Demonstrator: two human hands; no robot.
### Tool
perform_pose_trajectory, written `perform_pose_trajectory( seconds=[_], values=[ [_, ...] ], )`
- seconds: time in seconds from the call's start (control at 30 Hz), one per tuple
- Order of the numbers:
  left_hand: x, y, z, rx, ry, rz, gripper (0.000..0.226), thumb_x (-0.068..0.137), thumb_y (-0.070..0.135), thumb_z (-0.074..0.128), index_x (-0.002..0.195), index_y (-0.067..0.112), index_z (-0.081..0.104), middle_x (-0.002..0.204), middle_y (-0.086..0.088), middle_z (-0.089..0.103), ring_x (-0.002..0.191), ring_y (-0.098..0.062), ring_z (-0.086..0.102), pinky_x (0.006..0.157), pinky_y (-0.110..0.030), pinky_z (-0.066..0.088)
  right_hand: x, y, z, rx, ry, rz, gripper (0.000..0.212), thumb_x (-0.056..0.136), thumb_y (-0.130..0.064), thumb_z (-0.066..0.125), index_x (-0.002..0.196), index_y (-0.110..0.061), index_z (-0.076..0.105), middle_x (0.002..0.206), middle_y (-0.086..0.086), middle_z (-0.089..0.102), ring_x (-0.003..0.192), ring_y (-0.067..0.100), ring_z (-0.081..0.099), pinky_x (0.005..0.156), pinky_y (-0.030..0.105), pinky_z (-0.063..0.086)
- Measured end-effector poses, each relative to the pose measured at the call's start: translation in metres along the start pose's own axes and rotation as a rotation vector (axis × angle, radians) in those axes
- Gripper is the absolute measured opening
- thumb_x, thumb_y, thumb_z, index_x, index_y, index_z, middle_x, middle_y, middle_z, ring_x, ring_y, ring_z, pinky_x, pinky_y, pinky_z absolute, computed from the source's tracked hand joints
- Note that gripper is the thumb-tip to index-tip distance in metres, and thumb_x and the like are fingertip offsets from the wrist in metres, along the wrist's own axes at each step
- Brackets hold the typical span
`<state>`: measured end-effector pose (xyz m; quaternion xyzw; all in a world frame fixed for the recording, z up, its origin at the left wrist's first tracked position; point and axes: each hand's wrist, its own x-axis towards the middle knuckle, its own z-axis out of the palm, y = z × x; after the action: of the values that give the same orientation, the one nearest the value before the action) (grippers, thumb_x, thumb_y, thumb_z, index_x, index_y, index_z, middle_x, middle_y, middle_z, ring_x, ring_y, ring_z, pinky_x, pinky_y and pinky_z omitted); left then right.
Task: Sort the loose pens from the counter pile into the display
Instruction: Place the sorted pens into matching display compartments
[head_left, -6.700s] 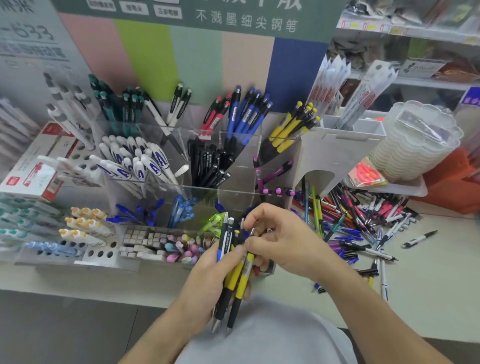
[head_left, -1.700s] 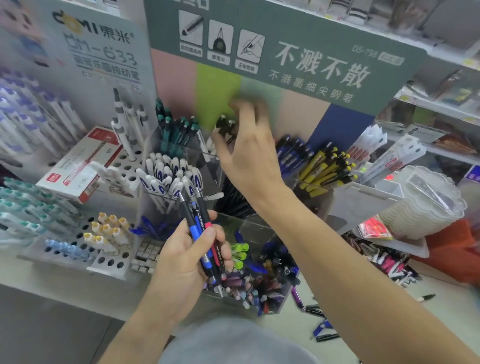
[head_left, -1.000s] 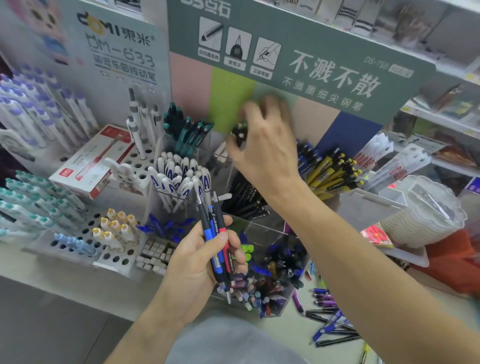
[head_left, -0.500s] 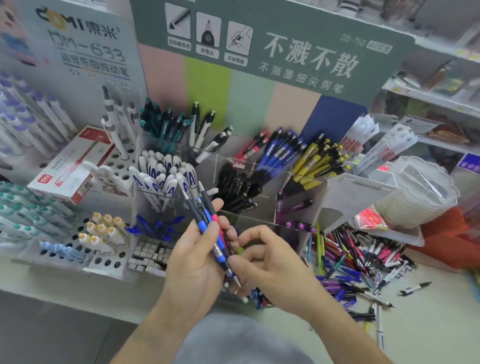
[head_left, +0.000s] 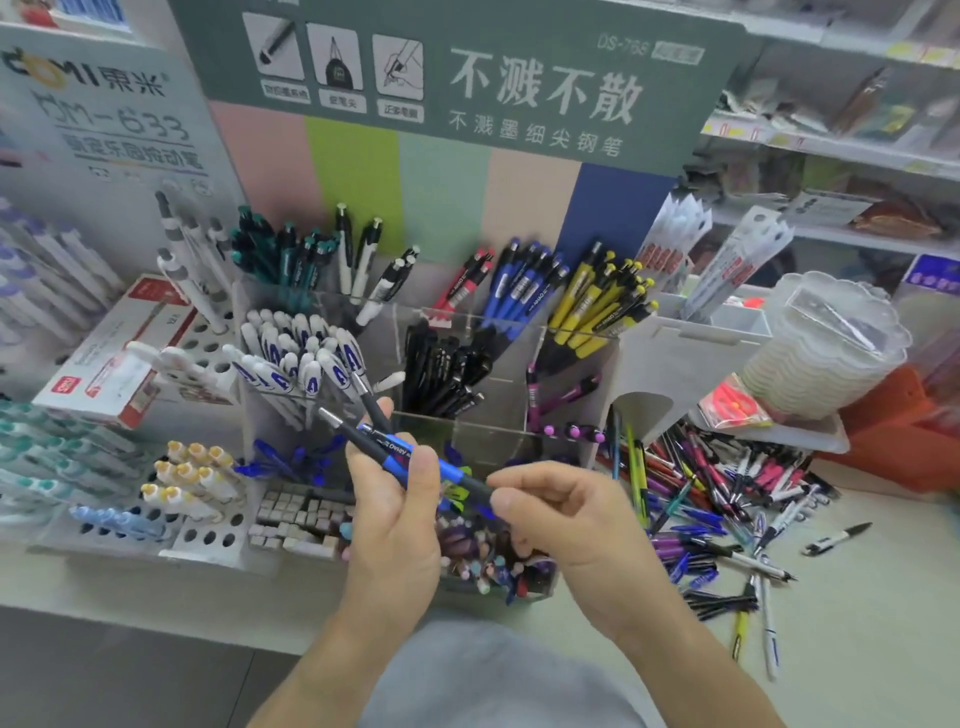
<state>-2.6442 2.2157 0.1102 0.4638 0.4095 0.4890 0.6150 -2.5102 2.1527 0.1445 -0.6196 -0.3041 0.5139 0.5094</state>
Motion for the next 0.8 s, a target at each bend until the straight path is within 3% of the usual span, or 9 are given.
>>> perform_pose_trajectory(
  seconds=[0.1,0.2,0.3,0.47,0.53,0.57,0.63,0.7,0.8],
  values=[
    [-0.002,0.002,-0.001,0.063,-0.026,0.0,0.032,0.103,0.043,0.04,0.117,0.017,0.049,0.071,0.003,0.049,0.063,-0.008,0.044,0.061,-0.021,0.043,0.006,-0.007,-0.018,0.103,0.083,-0.05,0.014,0.083,-0.002,0.077,0.082,-0.015,0.081,0.063,0.008,0.065,0.058,0.019,0.056,0.062,0.028,0.05],
    [0.0,0.007,-0.005,-0.007,-0.063,-0.088,0.033,0.099,0.047,0.041,0.106,0.019,0.058,0.07,0.006,0.045,0.06,-0.012,0.038,0.056,-0.026,0.037,0.007,-0.018,-0.038,0.213,0.081,-0.085,0.011,0.071,-0.011,0.074,0.079,-0.016,0.08,0.068,0.009,0.067,0.062,0.019,0.061,0.063,0.026,0.054],
    [0.001,0.009,-0.008,-0.077,-0.087,-0.135,0.03,0.095,0.045,0.042,0.098,0.028,0.067,0.076,0.001,0.048,0.065,-0.015,0.041,0.064,-0.032,0.037,0.003,-0.033,-0.053,0.133,0.045,-0.162,0.019,0.062,-0.021,0.082,0.081,-0.019,0.08,0.074,0.008,0.071,0.064,0.021,0.066,0.066,0.024,0.055],
    [-0.007,0.007,0.002,0.034,-0.237,-0.187,0.028,0.104,0.036,0.044,0.097,0.025,0.069,0.08,0.008,0.07,0.073,-0.008,0.062,0.072,-0.029,0.05,0.006,-0.037,-0.03,-0.066,0.009,-0.265,0.03,0.075,-0.002,0.086,0.098,-0.014,0.071,0.077,0.006,0.073,0.068,0.021,0.071,0.064,0.022,0.055],
    [-0.015,0.005,0.011,0.028,-0.264,-0.268,0.02,0.1,0.027,0.044,0.099,0.028,0.064,0.075,0.009,0.073,0.07,-0.002,0.067,0.069,-0.022,0.055,0.009,-0.03,-0.011,-0.096,0.056,-0.307,0.033,0.072,-0.007,0.088,0.098,-0.015,0.068,0.079,0.003,0.075,0.071,0.019,0.072,0.069,0.026,0.058],
    [-0.018,0.006,0.014,-0.02,-0.265,-0.316,0.02,0.096,0.03,0.047,0.106,0.027,0.064,0.082,0.005,0.076,0.077,-0.006,0.069,0.074,-0.027,0.058,0.009,-0.025,-0.004,-0.116,0.106,-0.339,0.032,0.073,-0.009,0.088,0.097,-0.016,0.068,0.08,0.001,0.075,0.071,0.017,0.073,0.069,0.026,0.058],
    [-0.02,0.007,0.017,-0.115,-0.215,-0.383,0.044,0.087,0.038,0.051,0.123,0.016,0.063,0.108,-0.014,0.074,0.096,-0.02,0.069,0.086,-0.041,0.055,0.01,-0.011,0.005,-0.21,0.186,-0.441,0.024,0.078,-0.01,0.086,0.095,-0.02,0.071,0.08,-0.005,0.074,0.073,0.015,0.072,0.069,0.026,0.058],
    [-0.016,0.007,0.017,-0.183,-0.128,-0.419,0.057,0.085,0.041,0.05,0.129,0.004,0.059,0.117,-0.024,0.069,0.102,-0.028,0.067,0.089,-0.046,0.052,0.007,0.004,0.01,-0.384,0.199,-0.551,0.018,0.085,-0.016,0.081,0.102,-0.021,0.076,0.087,-0.011,0.071,0.082,0.014,0.07,0.072,0.025,0.056],
    [-0.012,0.007,0.018,-0.262,-0.024,-0.356,0.048,0.088,0.043,0.049,0.121,0.012,0.063,0.113,-0.017,0.071,0.11,-0.03,0.067,0.103,-0.049,0.047,-0.002,0.021,0.014,-0.545,0.145,-0.637,0.036,0.094,-0.028,0.07,0.129,-0.023,0.069,0.103,-0.006,0.055,0.097,0.007,0.059,0.083,0.016,0.048]
  ],
)
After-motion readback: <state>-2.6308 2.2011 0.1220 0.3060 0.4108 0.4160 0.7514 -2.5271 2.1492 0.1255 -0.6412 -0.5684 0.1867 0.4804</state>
